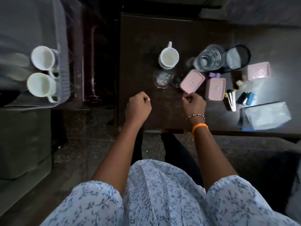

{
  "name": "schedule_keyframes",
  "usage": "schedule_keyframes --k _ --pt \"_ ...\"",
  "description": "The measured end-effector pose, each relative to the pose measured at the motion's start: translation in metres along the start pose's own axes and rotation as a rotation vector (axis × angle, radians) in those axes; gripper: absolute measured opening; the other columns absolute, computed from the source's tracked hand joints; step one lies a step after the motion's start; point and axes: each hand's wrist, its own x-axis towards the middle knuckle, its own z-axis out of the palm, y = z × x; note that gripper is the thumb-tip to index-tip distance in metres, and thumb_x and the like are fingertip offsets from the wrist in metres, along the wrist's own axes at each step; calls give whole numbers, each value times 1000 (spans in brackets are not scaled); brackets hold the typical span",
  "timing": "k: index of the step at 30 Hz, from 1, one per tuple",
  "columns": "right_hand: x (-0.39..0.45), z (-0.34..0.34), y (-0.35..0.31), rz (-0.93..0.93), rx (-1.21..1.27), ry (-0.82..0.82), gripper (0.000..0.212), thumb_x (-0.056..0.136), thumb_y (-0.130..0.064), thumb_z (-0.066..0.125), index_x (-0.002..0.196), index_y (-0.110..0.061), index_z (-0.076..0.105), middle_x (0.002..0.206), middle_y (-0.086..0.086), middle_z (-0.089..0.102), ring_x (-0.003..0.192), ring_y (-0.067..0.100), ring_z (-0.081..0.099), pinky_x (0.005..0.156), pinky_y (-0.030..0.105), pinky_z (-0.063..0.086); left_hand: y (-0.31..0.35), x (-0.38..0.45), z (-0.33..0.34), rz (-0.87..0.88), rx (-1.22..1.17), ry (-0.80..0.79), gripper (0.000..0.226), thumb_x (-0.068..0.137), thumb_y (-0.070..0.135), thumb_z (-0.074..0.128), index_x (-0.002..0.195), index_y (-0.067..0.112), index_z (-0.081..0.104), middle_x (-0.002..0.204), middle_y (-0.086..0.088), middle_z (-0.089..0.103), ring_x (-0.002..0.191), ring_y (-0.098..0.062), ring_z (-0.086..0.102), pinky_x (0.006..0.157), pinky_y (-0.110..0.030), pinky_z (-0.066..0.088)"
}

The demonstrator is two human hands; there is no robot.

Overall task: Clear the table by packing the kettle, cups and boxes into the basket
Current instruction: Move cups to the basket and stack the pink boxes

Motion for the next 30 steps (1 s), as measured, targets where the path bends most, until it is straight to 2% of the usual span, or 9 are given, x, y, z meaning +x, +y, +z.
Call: schedule_keyframes --k 4,6,8,11,14,18,21,26,30 --pt "47 -30 52 235 108 67 25 89 -15 50 95 -1 70 95 18 73 85 26 67 84 35 45 30 17 46 -5 43 -189 14 90 19 52 81 24 61 86 -4 65 85 -26 64 67 -31 49" --pt "67 -42 78 374 345 58 26 92 -13 45 76 -2 63 52 5 68 38 3 57 53 26 50 44 26 68 -42 11 -288 10 90 18 52 92 20 62 100 -13 69 93 -30 65 83 -39 54" --pt "84 -53 99 476 485 53 20 96 -13 43 82 -4 55 33 -2 53 22 1 45 31 15 36 58 34 87 -92 -50 -333 27 90 17 53 116 12 58 113 -18 66 99 -32 65 91 -39 52" --pt "99 -64 111 469 589 -2 26 96 -11 41 116 4 49 66 13 57 24 2 50 28 13 37 77 49 111 -75 -101 -315 48 89 10 53 136 8 42 124 -20 59 111 -35 60 98 -44 48" --pt "110 -68 112 404 617 -90 31 96 -10 42 122 6 49 91 19 56 28 2 54 33 13 44 92 67 126 -62 -111 -287 39 87 4 49 125 7 53 120 -23 62 106 -38 63 93 -48 51" --pt "119 -66 115 403 623 -98 24 92 -4 49 113 8 53 74 17 58 27 0 52 32 12 43 103 85 136 -120 -104 -123 20 83 1 48 96 -3 63 102 -30 67 95 -38 67 87 -48 55" --pt "119 -63 116 382 632 -124 11 90 -1 53 101 -2 53 65 11 55 28 -1 52 33 10 42 105 82 143 -110 -97 -99 24 82 1 51 62 14 51 88 -27 70 84 -34 70 81 -45 57" --pt "104 -52 117 355 646 -123 11 88 2 55 98 -3 52 63 7 54 32 -2 54 35 10 43 92 60 141 -121 -227 -108 28 83 2 51 64 22 46 61 -4 60 56 -17 63 72 -35 57" --pt "76 -42 108 311 639 -135 20 88 4 55 106 9 55 64 7 56 34 -3 56 38 9 44 66 36 115 -154 -316 -75 25 82 3 52 67 23 50 61 1 60 76 -25 70 82 -41 57"
